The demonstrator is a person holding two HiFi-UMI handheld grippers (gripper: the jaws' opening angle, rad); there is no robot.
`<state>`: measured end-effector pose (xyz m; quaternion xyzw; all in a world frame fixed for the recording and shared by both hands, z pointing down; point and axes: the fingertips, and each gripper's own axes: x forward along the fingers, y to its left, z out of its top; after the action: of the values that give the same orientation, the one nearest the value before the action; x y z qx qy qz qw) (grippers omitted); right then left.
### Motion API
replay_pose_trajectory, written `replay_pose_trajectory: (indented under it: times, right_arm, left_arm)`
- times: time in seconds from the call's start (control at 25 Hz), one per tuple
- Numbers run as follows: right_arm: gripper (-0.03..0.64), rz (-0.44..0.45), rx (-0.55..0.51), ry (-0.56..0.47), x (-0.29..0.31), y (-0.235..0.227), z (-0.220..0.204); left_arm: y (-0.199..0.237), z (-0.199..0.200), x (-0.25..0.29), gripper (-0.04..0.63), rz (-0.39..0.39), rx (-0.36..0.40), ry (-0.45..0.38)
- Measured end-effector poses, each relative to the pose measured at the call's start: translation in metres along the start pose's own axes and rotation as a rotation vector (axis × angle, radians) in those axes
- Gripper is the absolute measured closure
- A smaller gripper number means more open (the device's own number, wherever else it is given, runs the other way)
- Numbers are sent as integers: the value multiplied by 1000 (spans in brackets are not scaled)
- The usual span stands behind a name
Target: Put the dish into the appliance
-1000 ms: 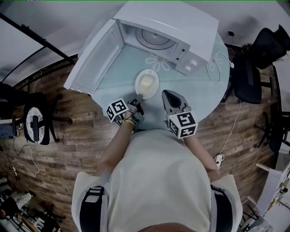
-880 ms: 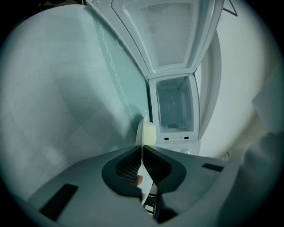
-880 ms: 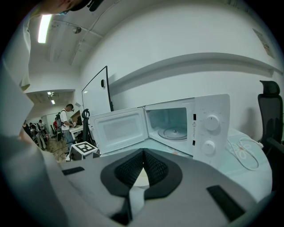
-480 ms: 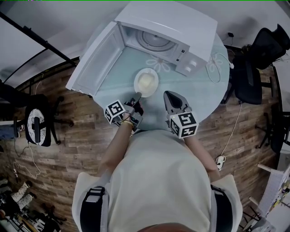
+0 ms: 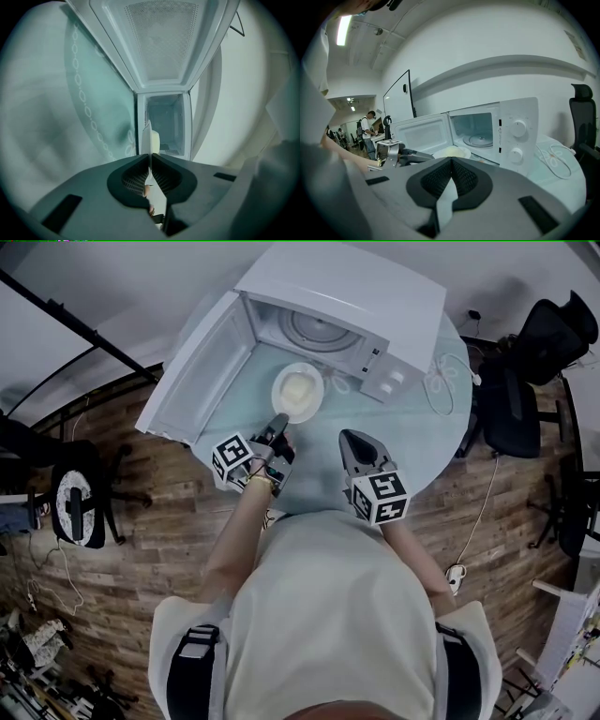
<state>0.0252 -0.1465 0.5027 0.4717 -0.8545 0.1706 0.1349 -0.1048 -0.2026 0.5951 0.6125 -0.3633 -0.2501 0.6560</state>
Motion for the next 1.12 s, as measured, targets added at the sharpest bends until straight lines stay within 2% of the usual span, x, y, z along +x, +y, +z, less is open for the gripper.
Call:
replay_pose_trajectory:
  times: [0.32, 0.56, 1.12]
  right_arm:
    - [611, 3, 17, 11, 7, -10, 3]
    - [611, 5, 3, 27, 12, -15, 5]
    - [611, 7, -14, 66, 23, -30, 8]
  left_arm:
    - [-23, 28, 35, 571, -43, 12, -17]
    - [-35, 42, 65, 571, -61, -8, -13]
    - [-35, 68, 130, 569, -42, -29, 0]
